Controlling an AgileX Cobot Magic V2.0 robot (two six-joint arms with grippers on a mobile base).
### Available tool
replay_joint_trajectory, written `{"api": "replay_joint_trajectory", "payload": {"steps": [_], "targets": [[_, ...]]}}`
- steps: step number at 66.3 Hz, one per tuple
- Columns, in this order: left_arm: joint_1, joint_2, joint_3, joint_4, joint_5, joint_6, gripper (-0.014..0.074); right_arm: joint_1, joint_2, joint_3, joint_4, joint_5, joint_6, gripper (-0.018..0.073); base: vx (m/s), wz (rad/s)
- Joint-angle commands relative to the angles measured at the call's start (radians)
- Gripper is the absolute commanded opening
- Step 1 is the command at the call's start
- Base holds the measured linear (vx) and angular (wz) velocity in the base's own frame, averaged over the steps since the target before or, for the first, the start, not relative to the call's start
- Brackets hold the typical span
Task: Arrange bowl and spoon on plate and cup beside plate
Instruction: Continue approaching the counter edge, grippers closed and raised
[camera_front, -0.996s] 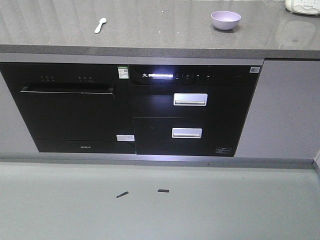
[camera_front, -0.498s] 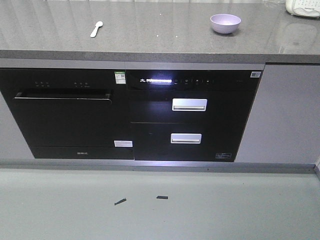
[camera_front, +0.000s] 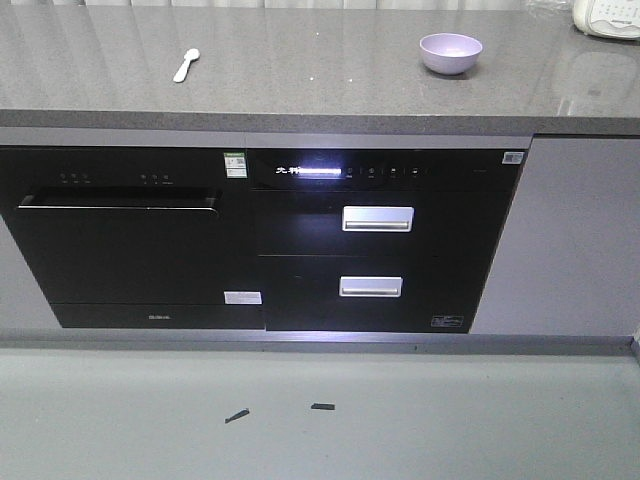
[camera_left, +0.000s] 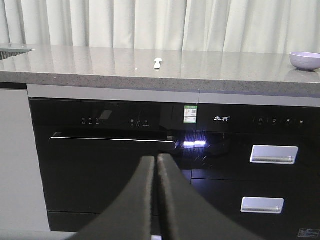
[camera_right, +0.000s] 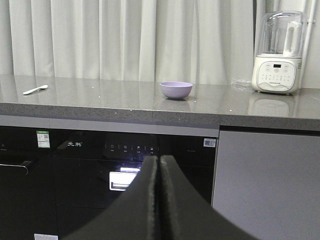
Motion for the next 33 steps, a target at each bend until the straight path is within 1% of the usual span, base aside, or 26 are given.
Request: {"api": "replay_joint_trajectory", "payload": {"steps": [1, 33], "targets": [[0.0, -0.014, 0.026, -0.008, -0.07, -0.009, -0.0006, -0.005, -0.01, 0.008, -0.007, -0.074, -0.004, -0.0003, 0.06, -0.01], [0.0, -0.014, 0.026, -0.008, -0.07, -0.009, -0.0006, -0.005, -0.01, 0.008, -0.007, -0.074, -0.004, -0.0003, 0.04, -0.01]]}}
